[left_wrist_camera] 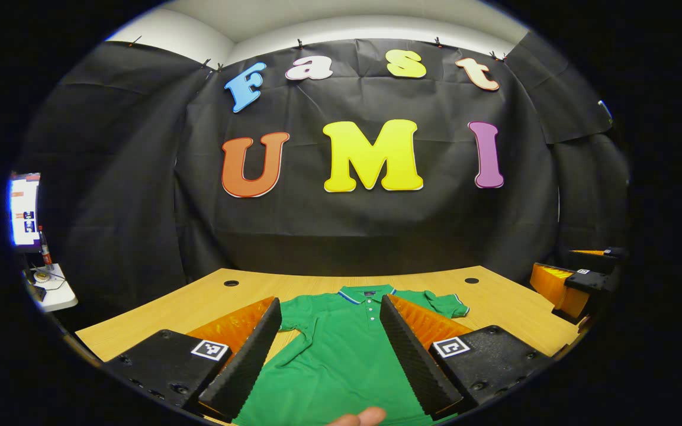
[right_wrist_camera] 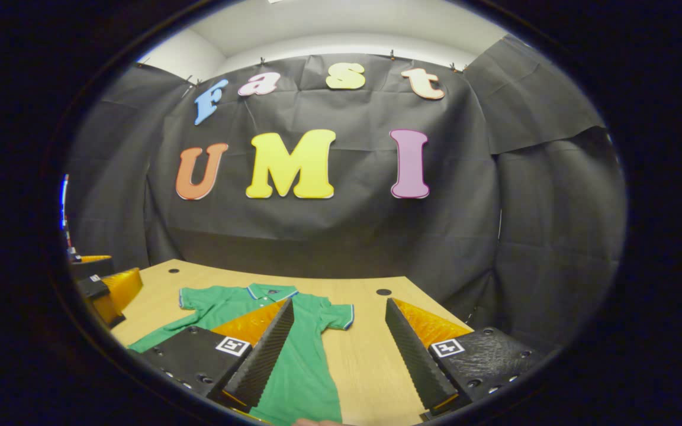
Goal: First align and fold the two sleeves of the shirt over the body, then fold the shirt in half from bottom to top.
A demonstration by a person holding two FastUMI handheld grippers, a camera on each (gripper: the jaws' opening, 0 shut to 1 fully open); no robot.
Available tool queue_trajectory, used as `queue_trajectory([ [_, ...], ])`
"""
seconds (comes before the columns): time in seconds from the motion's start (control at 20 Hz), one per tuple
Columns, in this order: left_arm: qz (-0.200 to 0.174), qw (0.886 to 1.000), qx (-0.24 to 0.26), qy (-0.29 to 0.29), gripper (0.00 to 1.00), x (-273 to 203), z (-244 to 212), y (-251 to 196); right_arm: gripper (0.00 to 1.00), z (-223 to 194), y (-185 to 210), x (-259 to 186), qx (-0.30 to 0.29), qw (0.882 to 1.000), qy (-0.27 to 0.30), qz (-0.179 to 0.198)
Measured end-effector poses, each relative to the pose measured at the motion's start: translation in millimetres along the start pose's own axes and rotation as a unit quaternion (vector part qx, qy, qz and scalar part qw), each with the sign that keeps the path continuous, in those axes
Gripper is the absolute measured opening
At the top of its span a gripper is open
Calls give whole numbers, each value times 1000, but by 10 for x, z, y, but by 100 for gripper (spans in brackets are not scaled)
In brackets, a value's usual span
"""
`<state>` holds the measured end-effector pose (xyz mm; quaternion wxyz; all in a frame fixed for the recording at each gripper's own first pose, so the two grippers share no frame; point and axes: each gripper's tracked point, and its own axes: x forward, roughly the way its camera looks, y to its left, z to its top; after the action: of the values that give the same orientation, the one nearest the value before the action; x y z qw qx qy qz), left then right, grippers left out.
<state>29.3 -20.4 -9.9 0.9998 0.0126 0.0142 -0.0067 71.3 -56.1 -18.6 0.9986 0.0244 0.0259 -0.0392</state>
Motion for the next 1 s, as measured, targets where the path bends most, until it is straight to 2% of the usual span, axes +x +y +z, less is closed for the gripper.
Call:
queue_trajectory([
  [0.1,1,1000,-3,0,100,94,-3,2,95,-135,-54,402,-8,1000,29,-3],
  [0.3,-2,1000,0,-9,100,193,-87,12,95,-441,-34,1258,4,996,84,16],
  [0.45,-1,1000,-5,-11,100,270,-156,55,97,-790,-108,1825,19,989,147,-6],
  [0.6,-9,1000,-18,-6,100,335,-219,52,95,-1157,-41,2139,32,978,205,-8],
  [0.8,2,1000,3,-6,100,404,-261,189,95,-1278,-13,2374,47,974,221,-25],
  [1.0,3,1000,-4,2,100,463,-321,241,93,-1527,-65,2435,2,966,254,-46],
])
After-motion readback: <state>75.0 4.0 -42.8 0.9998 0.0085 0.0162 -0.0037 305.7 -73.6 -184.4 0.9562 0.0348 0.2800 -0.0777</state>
